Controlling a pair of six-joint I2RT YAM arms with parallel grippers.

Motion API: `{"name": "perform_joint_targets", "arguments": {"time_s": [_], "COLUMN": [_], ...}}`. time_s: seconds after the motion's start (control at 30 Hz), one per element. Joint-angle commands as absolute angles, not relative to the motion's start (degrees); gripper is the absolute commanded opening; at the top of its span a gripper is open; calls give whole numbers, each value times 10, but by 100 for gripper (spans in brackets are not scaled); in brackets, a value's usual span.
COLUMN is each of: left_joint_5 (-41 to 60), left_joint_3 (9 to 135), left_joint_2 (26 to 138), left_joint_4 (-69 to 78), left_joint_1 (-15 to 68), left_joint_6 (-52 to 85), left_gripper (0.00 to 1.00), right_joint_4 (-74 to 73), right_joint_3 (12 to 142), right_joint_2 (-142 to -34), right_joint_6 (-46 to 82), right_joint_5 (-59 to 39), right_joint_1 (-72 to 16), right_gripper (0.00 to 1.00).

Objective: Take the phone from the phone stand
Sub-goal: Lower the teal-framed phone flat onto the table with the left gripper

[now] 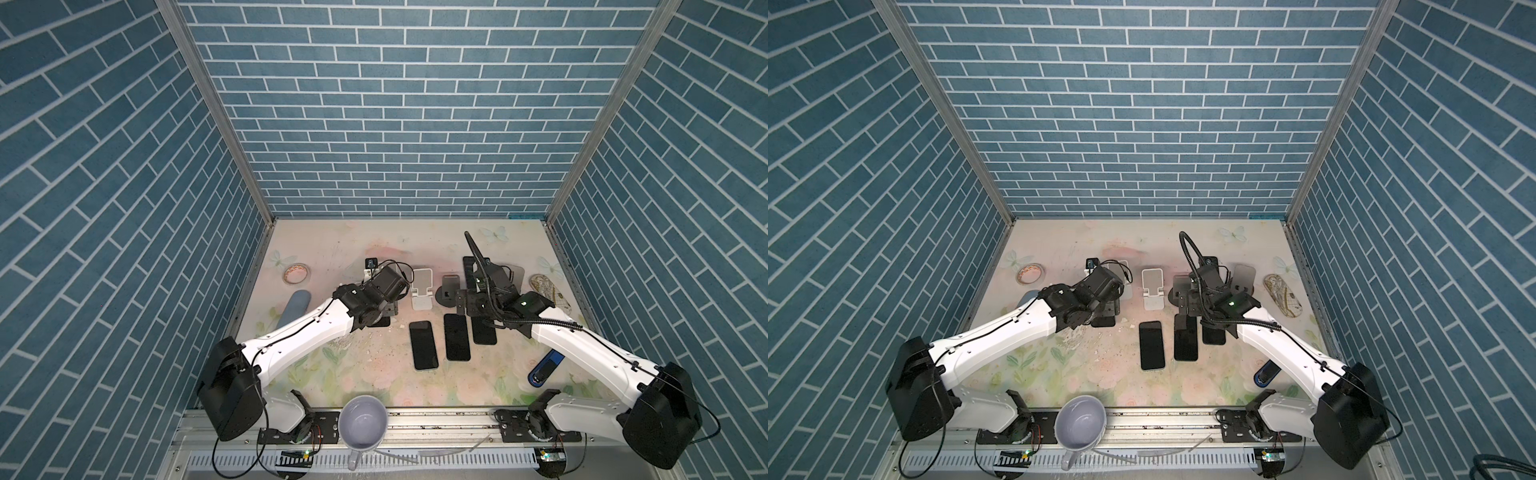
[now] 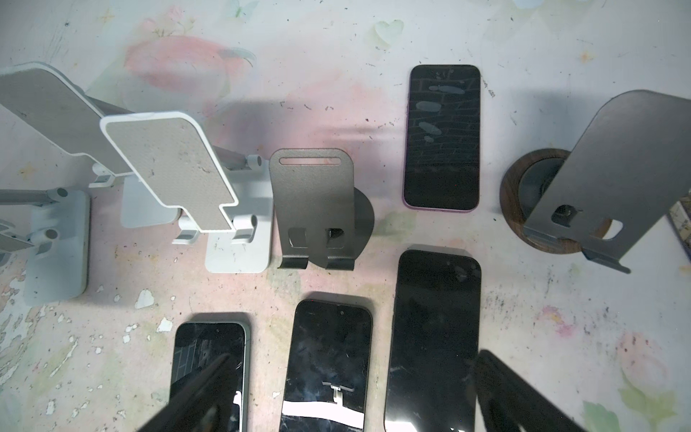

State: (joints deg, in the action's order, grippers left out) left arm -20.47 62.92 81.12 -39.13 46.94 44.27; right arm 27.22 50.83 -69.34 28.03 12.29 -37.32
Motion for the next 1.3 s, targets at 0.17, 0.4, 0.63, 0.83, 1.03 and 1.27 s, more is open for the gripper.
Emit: {"name": "perform_joint_targets", "arguments": {"time_s": [0.17, 0.4, 0.63, 0.83, 1.03, 1.27], "left_joint_5": [-162, -126, -108, -87, -61, -44], "left_joint_3": [647, 639, 638, 629, 626, 628], "left_joint_2": [855, 887, 912, 928, 944, 965], "left_joint_4": [-404, -388, -387, -389, -390, -412], "left_joint_1": [482, 482, 482, 482, 482, 482], "left_joint_6": [482, 498, 501, 513, 526, 536], "left_gripper": [40, 40, 40, 40, 40, 40], "right_joint_4": [266, 263, 260, 256, 254, 255], "right_joint_3": [480, 473, 470, 466, 466, 466], "right_joint_2": [-670, -668, -675, -675, -679, -681], "right_joint_6": [265, 257, 256, 254, 251, 249], "right_joint_5": [141, 149, 148, 149, 149, 150], "right_joint_1": [-372, -372, -371, -371, -371, -371], "right_gripper": [99, 99, 99, 99, 99, 99]}}
